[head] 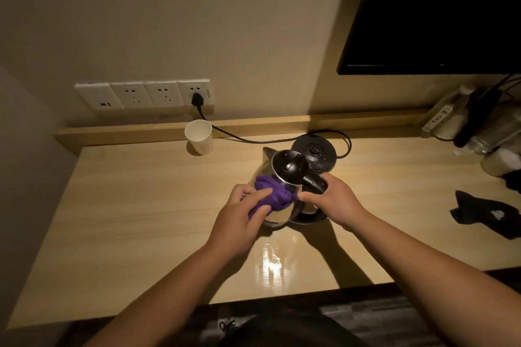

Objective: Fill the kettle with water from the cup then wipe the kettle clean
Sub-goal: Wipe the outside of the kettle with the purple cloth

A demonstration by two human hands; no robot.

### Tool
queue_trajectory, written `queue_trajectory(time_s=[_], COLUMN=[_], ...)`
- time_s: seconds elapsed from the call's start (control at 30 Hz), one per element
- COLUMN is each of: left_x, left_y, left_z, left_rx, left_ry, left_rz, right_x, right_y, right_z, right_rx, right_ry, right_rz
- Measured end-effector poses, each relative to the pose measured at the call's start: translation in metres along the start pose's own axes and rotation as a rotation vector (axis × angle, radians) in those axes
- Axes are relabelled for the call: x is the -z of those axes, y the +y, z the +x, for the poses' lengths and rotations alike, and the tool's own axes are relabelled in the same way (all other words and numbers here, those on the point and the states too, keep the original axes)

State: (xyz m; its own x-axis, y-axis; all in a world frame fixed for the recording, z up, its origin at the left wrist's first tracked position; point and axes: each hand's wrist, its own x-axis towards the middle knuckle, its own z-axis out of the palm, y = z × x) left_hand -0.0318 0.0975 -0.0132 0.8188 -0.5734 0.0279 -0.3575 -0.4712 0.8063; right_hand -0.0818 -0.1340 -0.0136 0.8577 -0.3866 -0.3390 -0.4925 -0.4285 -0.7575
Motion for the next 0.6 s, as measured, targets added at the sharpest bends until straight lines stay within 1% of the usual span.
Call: queue_trajectory(time_s=[0.07, 0.13, 0.17, 0.23, 0.37, 0.43, 0.5, 0.6], left_x=[0.01, 0.018, 0.022, 0.031, 0.04, 0.038, 0.033, 0.027], left_y=[0.014, 0.02, 0.019, 0.016, 0.02, 0.027, 0.034, 0.044], left_z=[0.008, 0.018, 0.025, 0.04, 0.068, 0.077, 0.088, 0.106], left_rx=[0.029, 0.046, 0.039, 0.009, -0.142, -0.234, -0.268, -0.218], left_ry=[0.052, 0.098, 0.107, 0.069, -0.123, -0.183, -0.194, -0.144], left_rz=[-0.076, -0.053, 0.018, 0.181, 0.568, 0.721, 0.85, 1.017], right_x=[0.002, 0.004, 0.005, 0.007, 0.015, 0.019, 0.021, 0.023], right_y=[-0.003, -0.004, -0.004, -0.003, -0.003, -0.004, -0.004, -0.005], right_z=[0.0, 0.0, 0.001, 0.002, 0.005, 0.007, 0.01, 0.012], right_rx=[0.044, 0.08, 0.095, 0.121, 0.149, 0.167, 0.188, 0.215], right_ry=[-0.014, -0.035, -0.05, -0.081, -0.133, -0.154, -0.167, -0.173], right_rz=[-0.097, -0.198, -0.245, -0.314, -0.362, -0.383, -0.41, -0.442])
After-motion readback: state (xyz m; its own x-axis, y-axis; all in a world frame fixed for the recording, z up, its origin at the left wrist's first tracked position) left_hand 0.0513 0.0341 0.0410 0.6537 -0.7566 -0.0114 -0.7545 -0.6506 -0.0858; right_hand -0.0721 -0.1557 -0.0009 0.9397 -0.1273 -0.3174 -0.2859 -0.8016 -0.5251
